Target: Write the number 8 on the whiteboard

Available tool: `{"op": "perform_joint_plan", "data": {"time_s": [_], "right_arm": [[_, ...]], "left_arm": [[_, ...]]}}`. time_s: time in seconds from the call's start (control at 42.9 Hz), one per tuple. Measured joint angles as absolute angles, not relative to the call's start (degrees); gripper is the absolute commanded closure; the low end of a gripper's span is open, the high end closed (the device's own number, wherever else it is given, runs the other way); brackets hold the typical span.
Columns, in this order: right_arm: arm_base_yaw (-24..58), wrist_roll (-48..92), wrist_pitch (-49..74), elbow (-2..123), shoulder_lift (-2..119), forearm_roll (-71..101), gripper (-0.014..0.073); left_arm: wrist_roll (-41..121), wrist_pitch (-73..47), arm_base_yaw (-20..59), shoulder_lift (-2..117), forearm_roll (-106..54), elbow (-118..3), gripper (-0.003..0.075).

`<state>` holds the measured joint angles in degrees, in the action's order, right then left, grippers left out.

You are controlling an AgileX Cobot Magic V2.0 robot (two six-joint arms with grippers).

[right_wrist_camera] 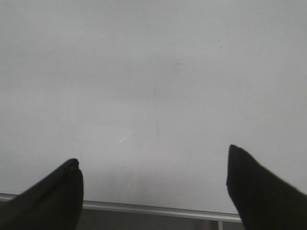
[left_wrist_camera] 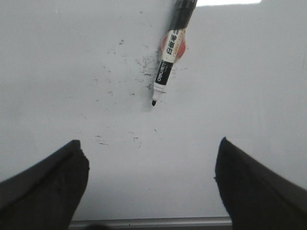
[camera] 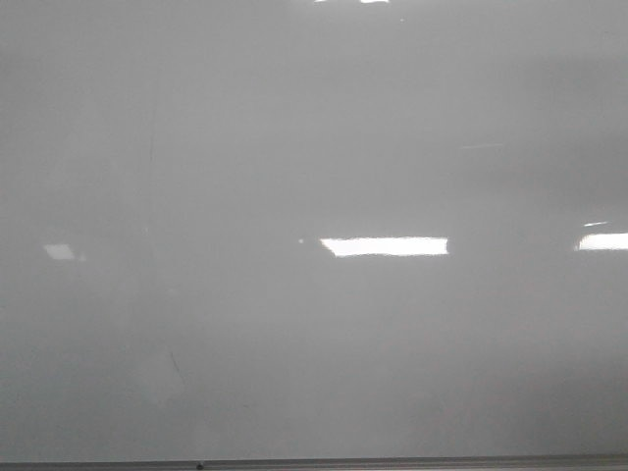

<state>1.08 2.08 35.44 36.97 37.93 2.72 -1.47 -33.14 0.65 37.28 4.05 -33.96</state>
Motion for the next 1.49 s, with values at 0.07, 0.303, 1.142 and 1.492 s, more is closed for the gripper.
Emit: {"op": "perform_joint_plan", "data": {"time_s": [0.07, 0.303, 1.142, 1.492], "right_arm": [[1.1, 2.1, 35.4, 37.0, 37.9, 2.7, -0.0060], [1.1, 2.1, 35.4, 37.0, 37.9, 2.7, -0.0060], [1.1, 2.2, 35.4, 37.0, 37.9, 2.7, -0.0060], [1.1, 2.2, 35.4, 37.0, 37.9, 2.7, -0.0060]], "left_arm": [[-1.2, -33.1, 0.6, 40.5, 4.0, -35.3, 0.0158], [-0.8, -32.4, 0.6, 52.4, 4.0, -40.4, 0.0158], [0.9, -14.0, 0.8, 81.4, 4.6, -47.4, 0.0251], [1.0, -11.5, 0.8, 83.2, 5.0, -47.4, 0.0577]]}}
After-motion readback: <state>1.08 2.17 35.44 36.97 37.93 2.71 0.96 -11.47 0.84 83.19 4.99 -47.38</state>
